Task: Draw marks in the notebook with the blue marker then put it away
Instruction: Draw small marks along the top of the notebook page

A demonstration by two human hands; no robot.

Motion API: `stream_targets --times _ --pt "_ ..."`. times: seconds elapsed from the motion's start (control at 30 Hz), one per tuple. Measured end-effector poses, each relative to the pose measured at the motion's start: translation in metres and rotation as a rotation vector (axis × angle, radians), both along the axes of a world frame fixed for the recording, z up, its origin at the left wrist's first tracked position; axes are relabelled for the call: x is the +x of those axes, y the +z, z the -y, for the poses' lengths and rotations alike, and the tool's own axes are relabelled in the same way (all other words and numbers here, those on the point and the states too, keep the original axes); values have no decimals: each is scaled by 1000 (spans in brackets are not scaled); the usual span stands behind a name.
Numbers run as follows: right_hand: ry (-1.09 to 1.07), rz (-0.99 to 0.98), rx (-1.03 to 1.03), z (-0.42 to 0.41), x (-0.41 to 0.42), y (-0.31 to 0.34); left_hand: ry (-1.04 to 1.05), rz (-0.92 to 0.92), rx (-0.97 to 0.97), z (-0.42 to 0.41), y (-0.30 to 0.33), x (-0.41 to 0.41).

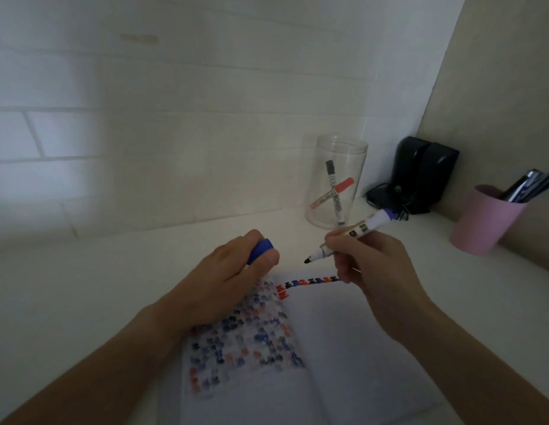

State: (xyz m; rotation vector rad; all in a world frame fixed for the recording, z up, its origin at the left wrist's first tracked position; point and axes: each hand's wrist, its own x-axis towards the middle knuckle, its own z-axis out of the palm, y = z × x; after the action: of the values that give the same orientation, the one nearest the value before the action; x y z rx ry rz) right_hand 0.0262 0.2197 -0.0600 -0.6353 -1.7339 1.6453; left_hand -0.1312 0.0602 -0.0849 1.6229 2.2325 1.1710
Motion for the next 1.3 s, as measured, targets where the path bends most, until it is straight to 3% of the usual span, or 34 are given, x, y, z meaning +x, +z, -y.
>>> stream_targets --times 0.13,0.57,0.83,1.3 --pt "16 181 167 2 -17 3 -91 -72 -35 5 -1 -11" --pt "34 177 135 3 -13 -30 -210 -255 -35 0 -5 -12" --pt "-9 253 300 2 -11 -38 -218 -255 -23 -1 -4 -12" --pt "-15 339 332 1 -10 -44 -213 -279 -28 -1 -4 -12"
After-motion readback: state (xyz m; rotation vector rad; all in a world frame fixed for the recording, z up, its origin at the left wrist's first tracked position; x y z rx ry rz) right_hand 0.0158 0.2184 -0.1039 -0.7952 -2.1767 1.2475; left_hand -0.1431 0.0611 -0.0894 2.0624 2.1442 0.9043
